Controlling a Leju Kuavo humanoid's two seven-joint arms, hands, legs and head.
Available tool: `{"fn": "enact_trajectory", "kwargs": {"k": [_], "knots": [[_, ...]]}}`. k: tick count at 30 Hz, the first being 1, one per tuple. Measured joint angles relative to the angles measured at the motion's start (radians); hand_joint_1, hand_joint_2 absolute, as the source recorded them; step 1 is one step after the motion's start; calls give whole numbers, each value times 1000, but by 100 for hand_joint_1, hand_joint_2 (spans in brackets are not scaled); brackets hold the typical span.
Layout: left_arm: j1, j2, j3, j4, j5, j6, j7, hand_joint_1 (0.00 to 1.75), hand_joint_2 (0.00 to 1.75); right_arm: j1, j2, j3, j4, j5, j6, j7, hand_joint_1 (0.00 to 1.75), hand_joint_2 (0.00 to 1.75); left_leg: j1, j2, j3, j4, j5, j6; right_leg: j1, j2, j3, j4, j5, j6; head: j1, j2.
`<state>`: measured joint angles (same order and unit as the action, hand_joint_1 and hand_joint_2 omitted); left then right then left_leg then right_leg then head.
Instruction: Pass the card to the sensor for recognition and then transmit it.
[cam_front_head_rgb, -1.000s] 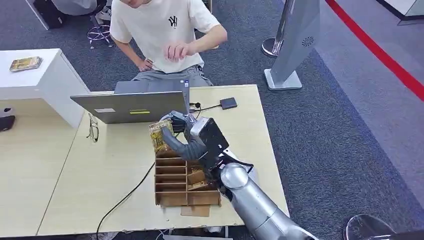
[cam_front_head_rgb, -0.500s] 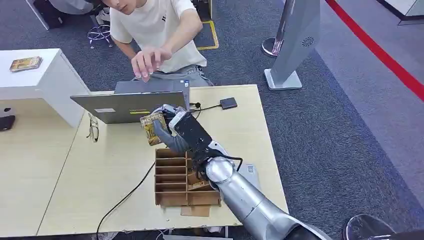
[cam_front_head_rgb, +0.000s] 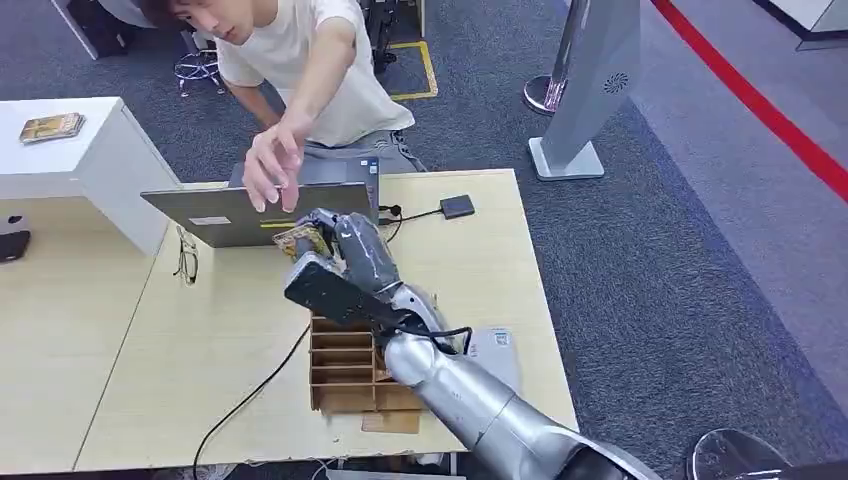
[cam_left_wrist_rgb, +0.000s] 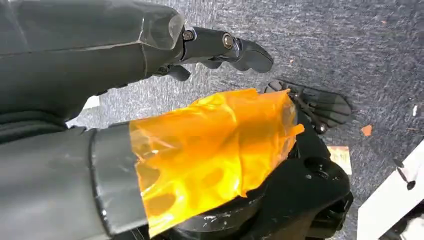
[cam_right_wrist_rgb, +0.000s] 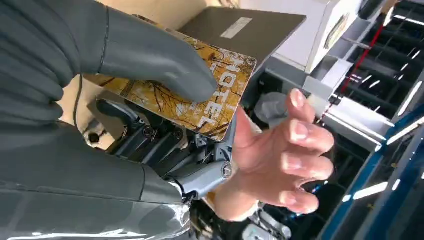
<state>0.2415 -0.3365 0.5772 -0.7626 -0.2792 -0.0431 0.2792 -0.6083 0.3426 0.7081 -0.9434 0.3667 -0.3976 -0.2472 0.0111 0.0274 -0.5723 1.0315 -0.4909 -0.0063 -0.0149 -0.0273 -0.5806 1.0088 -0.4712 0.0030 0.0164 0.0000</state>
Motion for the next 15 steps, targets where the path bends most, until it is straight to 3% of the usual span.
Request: {"fn": "enact_trajectory", "kwargs": {"k": [11, 15], "knots": [[0, 0, -2, -3, -100, -29, -58, 0, 0, -19, 9, 45, 44, 250, -128, 48, 175, 175, 0, 0, 0, 0, 0, 0, 0, 0, 0, 0, 0, 0, 0, 0], [0, 0, 1, -3, -138, -40, -84, 0, 0, -20, 9, 47, 60, 291, -135, 58, 175, 175, 0, 0, 0, 0, 0, 0, 0, 0, 0, 0, 0, 0, 0, 0]]}}
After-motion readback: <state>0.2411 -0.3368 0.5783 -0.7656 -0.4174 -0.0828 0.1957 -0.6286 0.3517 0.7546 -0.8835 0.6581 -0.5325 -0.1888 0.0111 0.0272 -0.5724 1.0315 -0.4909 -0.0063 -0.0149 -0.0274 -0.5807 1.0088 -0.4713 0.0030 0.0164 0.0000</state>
